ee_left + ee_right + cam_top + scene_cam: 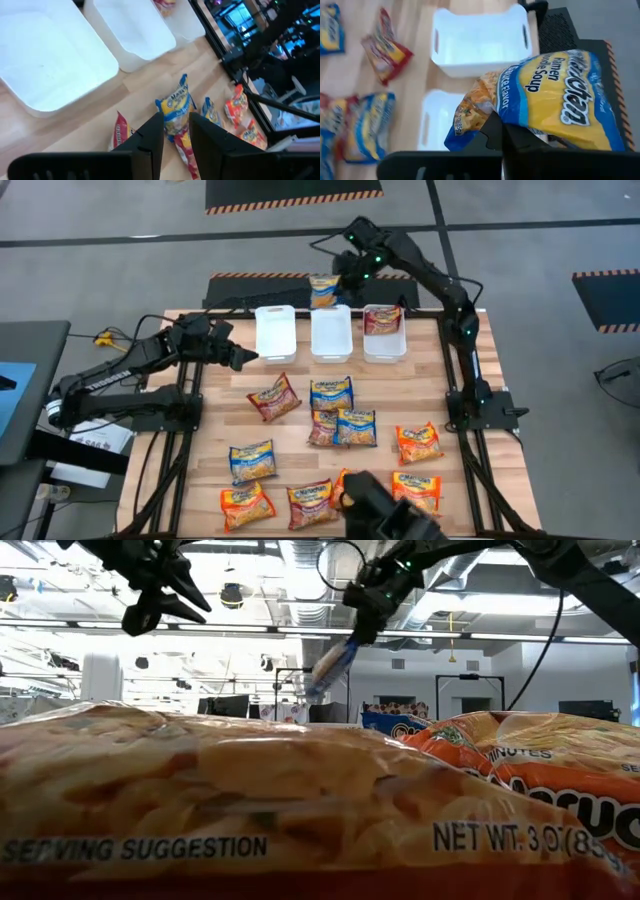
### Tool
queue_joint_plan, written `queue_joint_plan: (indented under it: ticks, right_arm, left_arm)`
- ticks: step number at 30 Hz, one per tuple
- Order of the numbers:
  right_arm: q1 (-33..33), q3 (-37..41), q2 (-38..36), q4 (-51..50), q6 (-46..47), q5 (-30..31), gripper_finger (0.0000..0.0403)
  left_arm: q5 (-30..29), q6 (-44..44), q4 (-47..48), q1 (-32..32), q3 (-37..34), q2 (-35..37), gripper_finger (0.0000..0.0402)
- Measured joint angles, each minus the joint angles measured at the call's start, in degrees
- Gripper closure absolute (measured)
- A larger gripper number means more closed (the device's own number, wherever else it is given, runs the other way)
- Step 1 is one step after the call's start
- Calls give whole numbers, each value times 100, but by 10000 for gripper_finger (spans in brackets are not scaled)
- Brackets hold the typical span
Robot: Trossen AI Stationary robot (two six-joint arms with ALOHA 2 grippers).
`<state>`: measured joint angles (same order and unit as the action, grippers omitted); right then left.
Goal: Sort Maruchan noodles
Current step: Put the top left blue noodle soup pack into the middle white bin
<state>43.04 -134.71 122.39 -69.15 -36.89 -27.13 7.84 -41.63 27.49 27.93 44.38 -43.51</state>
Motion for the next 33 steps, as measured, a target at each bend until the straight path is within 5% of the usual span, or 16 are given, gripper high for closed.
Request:
queue_joint_plan:
  ticks: [12, 33]
  right_arm:
    - [155, 115, 70, -420, -1383, 286, 397]
    - [-261, 108, 836, 182, -1247, 1476, 396]
  left_arm:
    - [-216, 32, 2, 386, 0, 0, 324]
    - [-98, 199, 23, 458, 0, 0, 324]
